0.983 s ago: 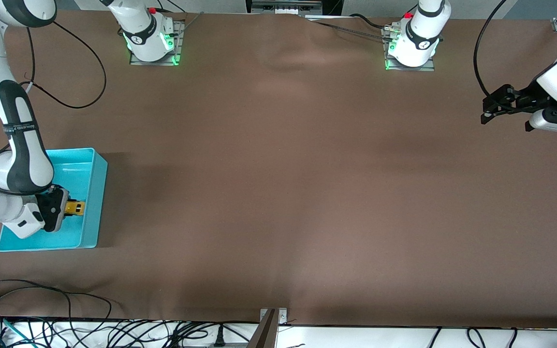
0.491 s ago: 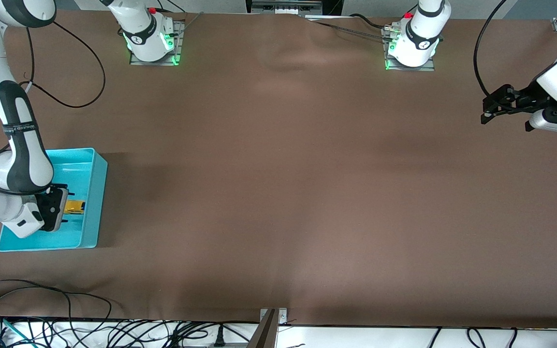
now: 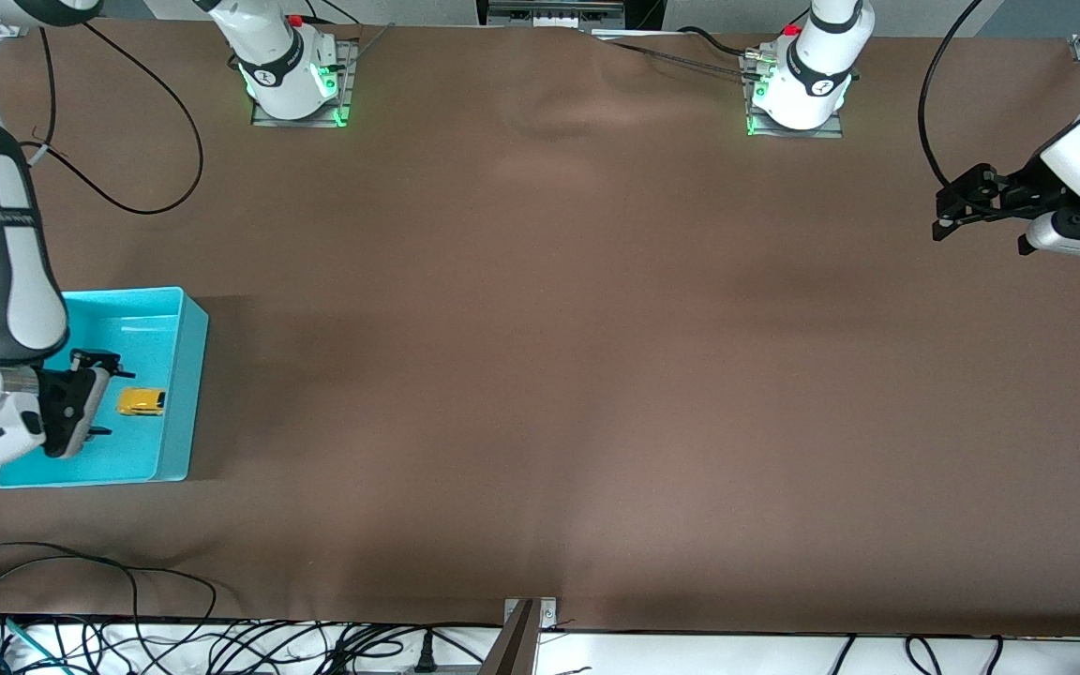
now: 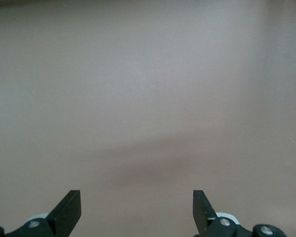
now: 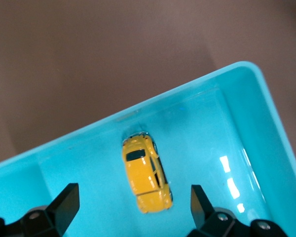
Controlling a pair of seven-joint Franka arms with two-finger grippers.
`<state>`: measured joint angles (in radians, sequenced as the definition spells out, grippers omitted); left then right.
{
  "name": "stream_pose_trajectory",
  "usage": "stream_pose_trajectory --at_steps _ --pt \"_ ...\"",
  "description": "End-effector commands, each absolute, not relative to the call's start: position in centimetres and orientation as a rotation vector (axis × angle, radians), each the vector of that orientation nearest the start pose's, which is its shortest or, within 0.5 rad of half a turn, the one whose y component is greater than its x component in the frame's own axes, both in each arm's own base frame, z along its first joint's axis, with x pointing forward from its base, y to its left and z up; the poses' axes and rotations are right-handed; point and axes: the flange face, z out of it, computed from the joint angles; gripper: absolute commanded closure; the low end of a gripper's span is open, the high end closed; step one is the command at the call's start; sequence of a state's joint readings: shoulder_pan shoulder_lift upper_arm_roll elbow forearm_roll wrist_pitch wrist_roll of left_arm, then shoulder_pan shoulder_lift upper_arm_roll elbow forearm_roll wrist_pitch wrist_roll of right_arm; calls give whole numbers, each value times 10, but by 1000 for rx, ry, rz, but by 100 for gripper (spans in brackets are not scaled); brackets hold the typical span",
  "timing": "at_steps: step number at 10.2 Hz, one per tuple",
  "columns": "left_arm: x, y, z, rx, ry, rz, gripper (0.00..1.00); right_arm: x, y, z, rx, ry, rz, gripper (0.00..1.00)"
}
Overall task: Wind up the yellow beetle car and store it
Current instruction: 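Open the right gripper to release the car in the bin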
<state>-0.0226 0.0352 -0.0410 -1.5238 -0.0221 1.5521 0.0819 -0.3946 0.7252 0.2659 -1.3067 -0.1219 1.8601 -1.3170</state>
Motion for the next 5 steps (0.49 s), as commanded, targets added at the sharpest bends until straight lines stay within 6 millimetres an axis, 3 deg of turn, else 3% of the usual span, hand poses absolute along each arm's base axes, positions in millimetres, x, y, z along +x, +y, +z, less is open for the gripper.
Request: stream_pose_trajectory --at_steps 1,5 --pt "564 -40 632 -3177 222 12 0 701 -113 365 -2577 -1500 108 0" --pt "564 -41 632 -3177 224 12 0 693 -54 439 -2767 -1171 78 0"
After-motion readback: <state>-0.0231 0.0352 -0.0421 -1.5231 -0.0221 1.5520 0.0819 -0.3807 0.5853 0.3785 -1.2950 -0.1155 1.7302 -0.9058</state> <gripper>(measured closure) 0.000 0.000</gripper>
